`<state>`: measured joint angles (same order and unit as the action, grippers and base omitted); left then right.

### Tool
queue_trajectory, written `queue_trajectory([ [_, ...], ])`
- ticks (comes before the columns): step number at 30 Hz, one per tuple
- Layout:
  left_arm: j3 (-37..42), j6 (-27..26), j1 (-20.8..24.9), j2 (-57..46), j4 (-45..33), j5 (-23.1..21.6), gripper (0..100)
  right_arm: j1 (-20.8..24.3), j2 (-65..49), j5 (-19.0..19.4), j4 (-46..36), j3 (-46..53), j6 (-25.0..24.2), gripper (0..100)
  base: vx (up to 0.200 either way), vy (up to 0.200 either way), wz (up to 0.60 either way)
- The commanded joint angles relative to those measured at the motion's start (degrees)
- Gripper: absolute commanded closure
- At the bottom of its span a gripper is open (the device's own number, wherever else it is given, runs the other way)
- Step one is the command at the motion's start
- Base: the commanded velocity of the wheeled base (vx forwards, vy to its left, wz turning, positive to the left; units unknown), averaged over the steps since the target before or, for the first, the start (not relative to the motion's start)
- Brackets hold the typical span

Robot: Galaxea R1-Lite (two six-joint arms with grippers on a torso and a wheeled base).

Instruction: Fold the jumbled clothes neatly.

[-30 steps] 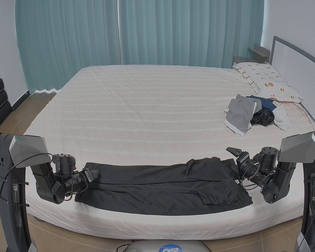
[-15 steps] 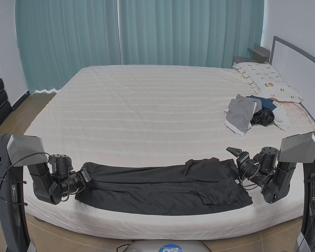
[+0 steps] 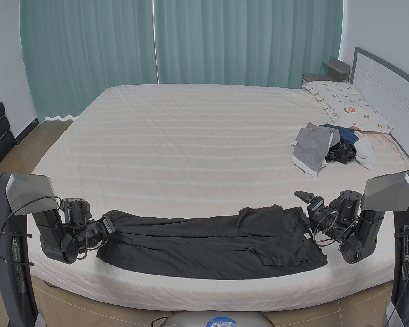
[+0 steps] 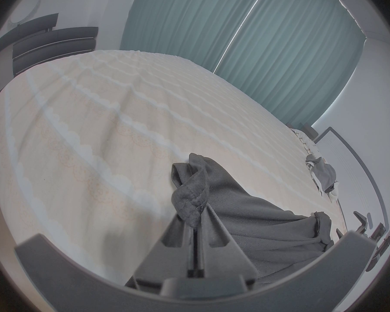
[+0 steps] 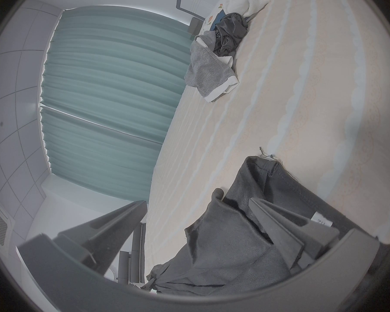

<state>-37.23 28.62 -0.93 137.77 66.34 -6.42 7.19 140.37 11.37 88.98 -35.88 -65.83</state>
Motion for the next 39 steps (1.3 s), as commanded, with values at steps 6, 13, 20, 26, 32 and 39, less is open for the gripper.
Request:
queue_trajectory([
  [6, -0.7, 0.0, -0.5, 0.0, 0.1, 0.1, 100, 0.0, 0.1, 0.1, 0.7, 0.0, -0.1, 0, 0.0, 0.0, 0.0],
  [13, -0.7, 0.6, -0.1, 0.0, 0.1, 0.5, 100, 0.0, 0.1, 0.1, 0.7, 0.0, -0.1, 0, -0.086, 0.0, 0.0],
  [20, -0.9, 1.4, 0.0, -0.2, 0.1, 0.5, 100, -0.1, 0.0, 0.1, 0.7, 0.0, -0.1, 0, -0.086, 0.0, 0.0],
  [26, -1.7, 2.8, 0.5, -0.7, 0.1, 0.8, 100, -0.4, -0.2, 0.1, 0.8, -0.2, -0.4, 0, 0.0, 0.0, 0.0],
  [32, -3.1, 6.4, 2.9, -2.1, -0.3, 2.5, 100, -1.4, -1.7, 0.1, 0.8, -0.2, -4.3, 0, 0.0, 0.0, 0.0],
  [39, -1.8, 6.8, 5.2, -4.3, -0.8, 2.7, 100, -1.6, -2.0, 0.1, 0.8, -0.2, -5.5, 0, 0.0, -0.143, 0.0],
])
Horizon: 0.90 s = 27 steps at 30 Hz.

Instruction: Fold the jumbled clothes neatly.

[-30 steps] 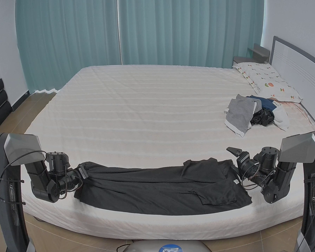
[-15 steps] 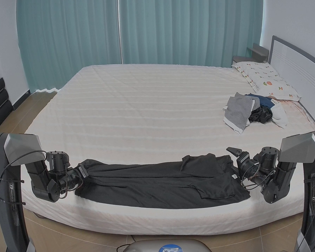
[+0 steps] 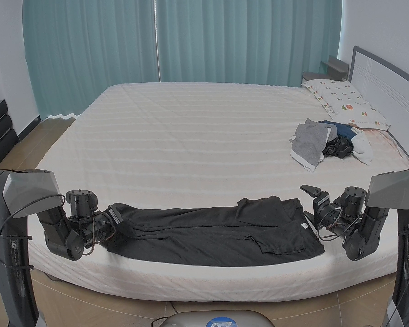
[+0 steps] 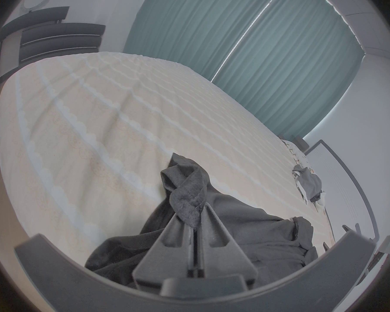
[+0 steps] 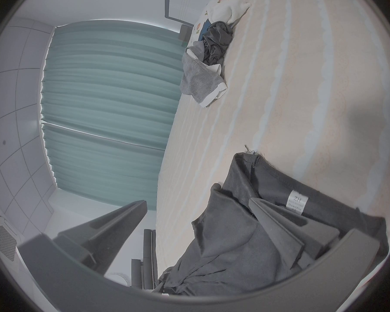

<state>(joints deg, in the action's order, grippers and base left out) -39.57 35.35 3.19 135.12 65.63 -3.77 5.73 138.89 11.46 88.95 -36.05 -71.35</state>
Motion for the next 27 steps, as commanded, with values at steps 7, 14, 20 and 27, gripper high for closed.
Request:
queue_trajectory([
  [7, 0.8, 1.4, 3.0, -2.7, -0.1, 1.9, 100, -0.1, -0.5, 0.1, 0.8, -0.1, 0.0, 0, 0.0, -0.2, 0.0],
  [14, 0.9, 1.6, 5.3, -3.3, -0.1, 4.1, 100, 0.0, -0.4, 0.1, 0.7, -0.1, 0.0, 0, 0.0, -0.2, 0.0],
  [20, 0.9, 1.6, 7.1, -3.8, -0.2, 6.1, 100, 0.2, -0.2, 0.0, 0.7, -0.1, 0.2, 0, 0.0, -0.2, 0.0],
  [27, 0.6, 2.5, 8.7, -5.3, -2.5, 6.9, 100, 0.4, -0.1, 0.0, 0.7, -0.1, 0.4, 0, 0.0, -0.2, 0.0],
])
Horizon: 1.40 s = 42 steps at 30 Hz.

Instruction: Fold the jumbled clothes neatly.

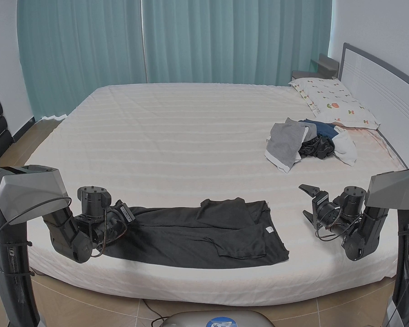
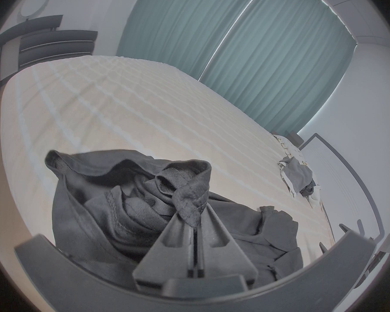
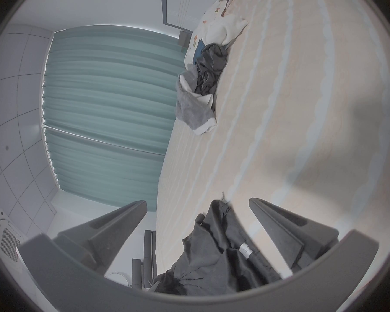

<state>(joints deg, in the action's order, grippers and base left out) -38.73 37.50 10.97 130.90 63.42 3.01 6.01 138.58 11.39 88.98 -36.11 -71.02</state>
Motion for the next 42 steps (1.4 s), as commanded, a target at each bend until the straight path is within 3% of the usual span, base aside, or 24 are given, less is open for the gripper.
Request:
queue_trajectory([
  [1, -0.4, 1.7, 1.5, -1.8, -1.0, 0.2, 100, 0.1, 0.3, 0.0, 0.7, 0.0, 0.1, 0, 0.0, -0.2, 0.0],
  [37, -3.8, 11.9, 9.2, 0.2, -3.0, 0.3, 100, 0.7, 0.8, 0.0, 0.7, 0.1, 1.8, 0, 0.0, -0.2, 0.0],
  [42, -3.9, 12.0, 9.6, 1.0, -3.0, 0.2, 100, 0.7, 0.8, 0.0, 0.7, 0.1, 1.8, 0, 0.0, 0.0, 0.0],
])
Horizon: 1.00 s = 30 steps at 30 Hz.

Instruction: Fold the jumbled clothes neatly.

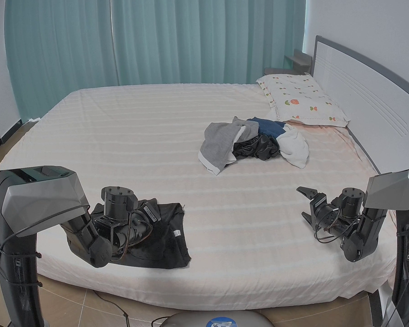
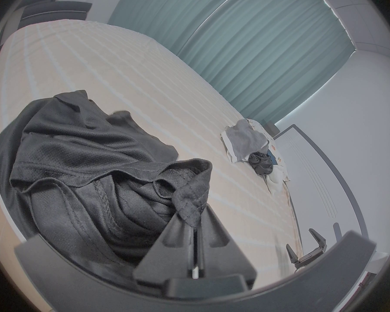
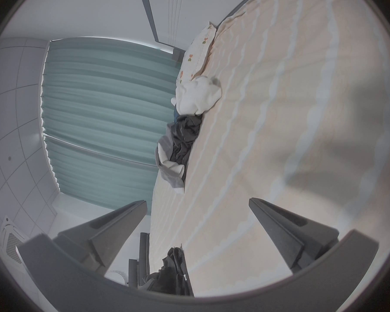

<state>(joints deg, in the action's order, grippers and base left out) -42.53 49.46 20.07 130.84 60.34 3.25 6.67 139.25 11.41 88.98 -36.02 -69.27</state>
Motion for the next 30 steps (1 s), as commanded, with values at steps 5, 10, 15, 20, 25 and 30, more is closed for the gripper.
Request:
queue_trajectory([
  [5, -0.8, 0.5, 0.6, 2.4, 0.1, 0.0, 100, 0.0, 0.1, 0.0, 0.7, 0.0, 0.0, 0, 0.0, 0.0, 0.0],
  [10, -1.1, 2.7, 0.4, 2.6, 0.6, 0.0, 0, 0.0, 0.1, 0.0, 0.7, 0.0, 0.0, 0, 0.0, 0.0, 0.0],
  [15, -0.4, 2.9, 0.1, 1.7, 0.6, -0.1, 0, 0.0, 0.2, 0.0, 0.7, 0.1, 0.0, 0, 0.0, 0.0, 0.0],
  [20, 1.9, 4.2, -0.6, -3.8, 0.6, -0.2, 0, 0.0, 0.2, 0.0, 0.7, 0.1, 0.0, 0, 0.0, 0.0, 0.0],
  [25, 2.5, 5.0, -4.1, -8.0, 0.1, -0.4, 0, 0.0, 0.2, 0.0, 0.7, 0.1, 0.0, 0, 0.0, 0.0, 0.0],
  [30, 2.6, 6.7, -9.0, -8.7, 0.1, -1.4, 0, 0.0, 0.2, 0.5, 0.7, 0.1, 0.1, 0, 0.0, 0.08, 0.0],
])
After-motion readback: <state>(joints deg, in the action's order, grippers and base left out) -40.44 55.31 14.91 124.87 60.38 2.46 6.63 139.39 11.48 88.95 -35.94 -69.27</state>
